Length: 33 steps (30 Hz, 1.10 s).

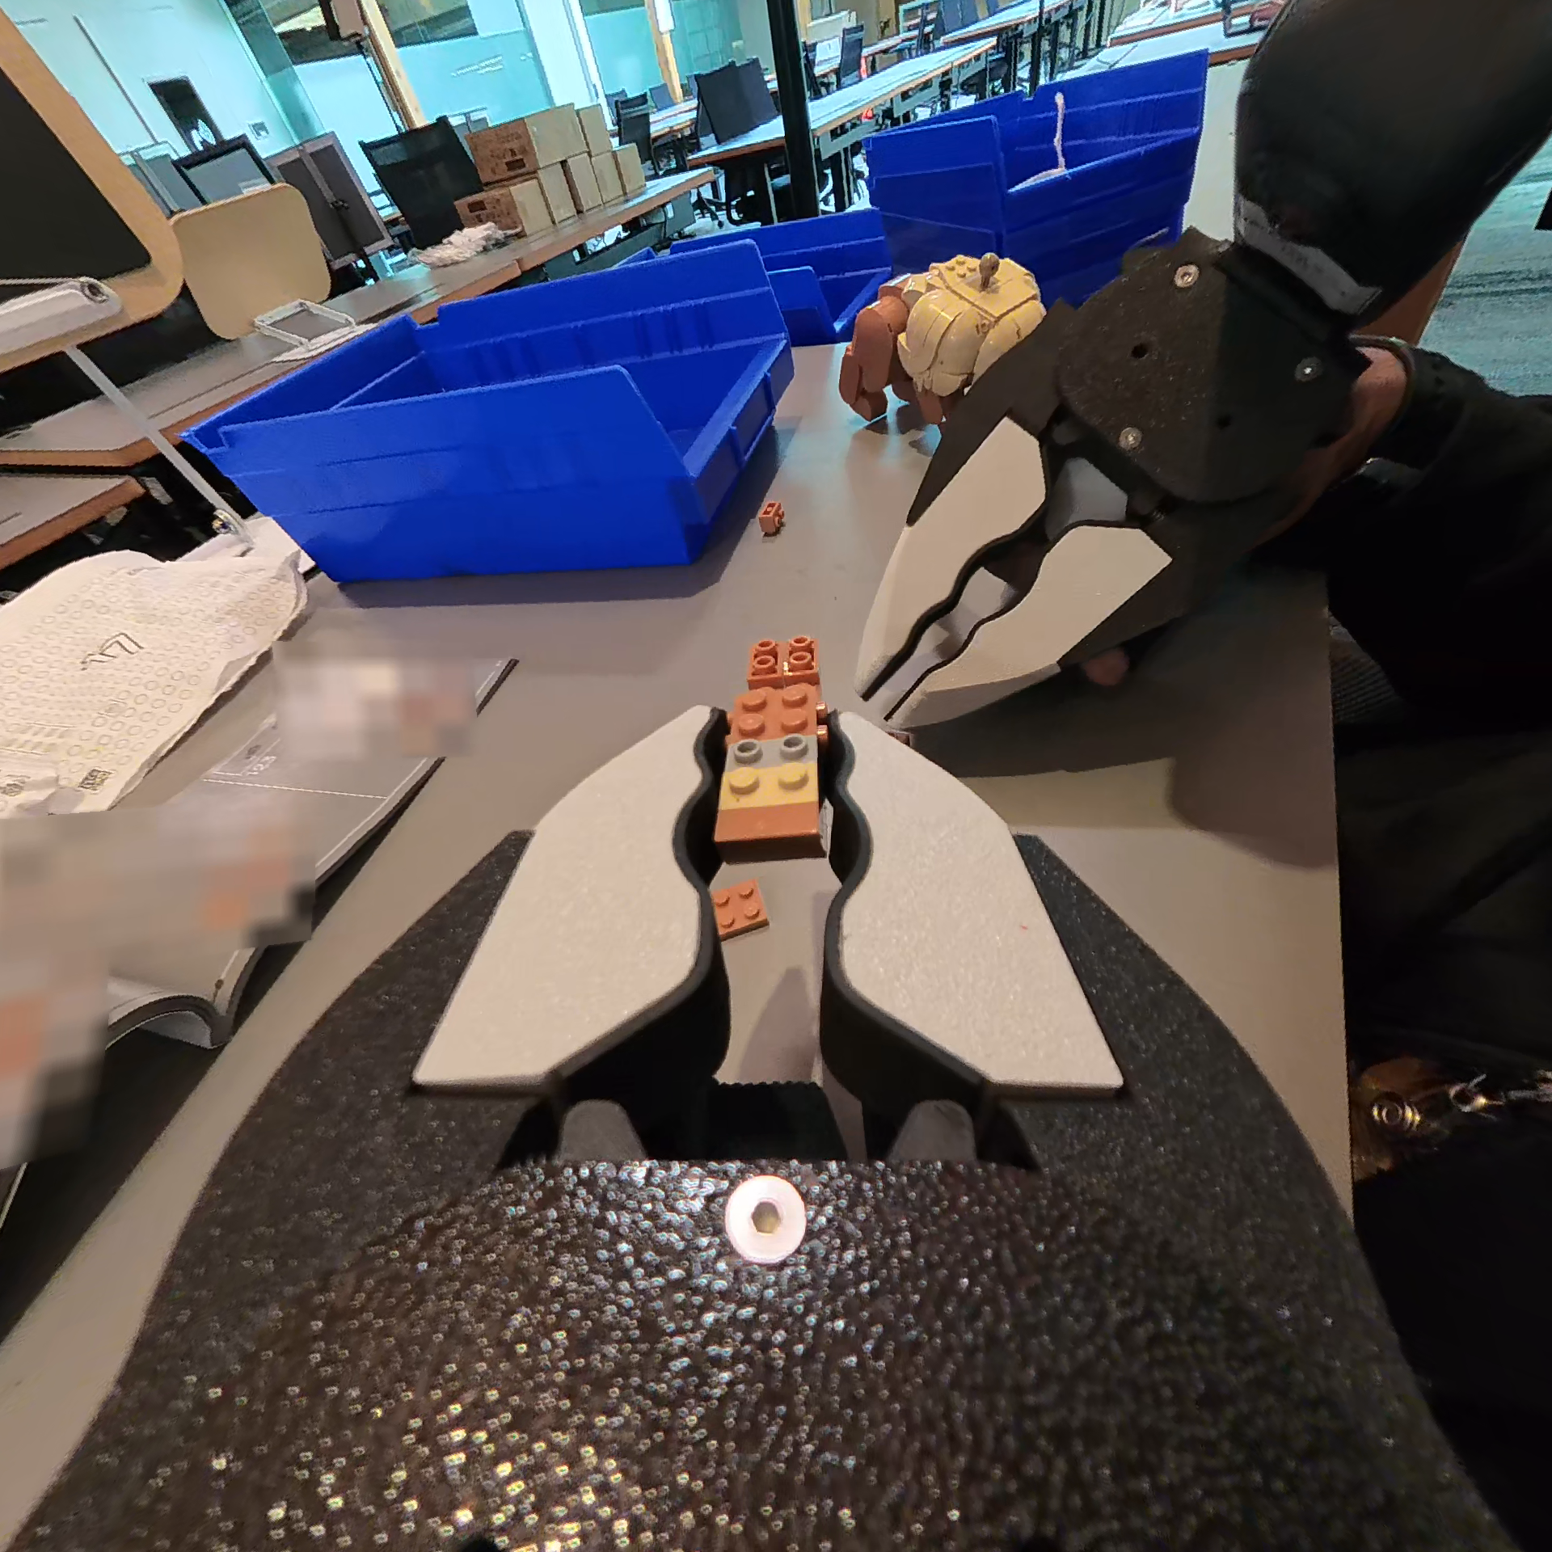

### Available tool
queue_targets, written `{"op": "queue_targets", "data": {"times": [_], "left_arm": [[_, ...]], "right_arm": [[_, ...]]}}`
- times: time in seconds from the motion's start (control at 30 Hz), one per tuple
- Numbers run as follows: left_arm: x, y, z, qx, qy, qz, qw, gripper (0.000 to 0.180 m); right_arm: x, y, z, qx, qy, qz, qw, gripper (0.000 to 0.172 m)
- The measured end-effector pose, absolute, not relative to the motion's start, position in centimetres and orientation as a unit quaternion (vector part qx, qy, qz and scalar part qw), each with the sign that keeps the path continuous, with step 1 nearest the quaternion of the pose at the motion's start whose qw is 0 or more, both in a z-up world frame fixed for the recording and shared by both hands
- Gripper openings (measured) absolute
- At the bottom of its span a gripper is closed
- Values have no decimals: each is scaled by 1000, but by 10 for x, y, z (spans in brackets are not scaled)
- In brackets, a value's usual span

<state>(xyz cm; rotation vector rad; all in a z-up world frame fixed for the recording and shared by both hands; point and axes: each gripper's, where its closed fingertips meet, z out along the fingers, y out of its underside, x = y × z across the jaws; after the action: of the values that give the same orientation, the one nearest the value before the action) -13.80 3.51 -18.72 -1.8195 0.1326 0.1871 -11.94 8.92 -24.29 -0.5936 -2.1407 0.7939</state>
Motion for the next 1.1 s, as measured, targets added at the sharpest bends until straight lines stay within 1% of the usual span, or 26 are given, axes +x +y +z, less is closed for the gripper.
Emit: {"op": "queue_targets", "data": {"times": [0.33,0.4,0.5,0.67,0.73,1.1], "left_arm": [[-136,36,-189,-791,60,76,604,21],[-136,36,-190,-791,60,77,604,21],[-137,36,-190,-792,60,76,603,21],[-136,36,-190,-793,62,76,602,21],[-135,36,-190,-792,62,76,603,21],[-136,37,-193,-796,60,79,597,21]], "right_arm": [[-116,87,-244,-233,-845,324,356,10],[-115,86,-245,-238,-848,325,345,7],[-109,83,-246,-239,-852,334,325,9],[-110,85,-246,-254,-850,336,318,12],[-112,87,-246,-262,-847,334,319,13],[-114,90,-245,-264,-841,320,346,10]]}}
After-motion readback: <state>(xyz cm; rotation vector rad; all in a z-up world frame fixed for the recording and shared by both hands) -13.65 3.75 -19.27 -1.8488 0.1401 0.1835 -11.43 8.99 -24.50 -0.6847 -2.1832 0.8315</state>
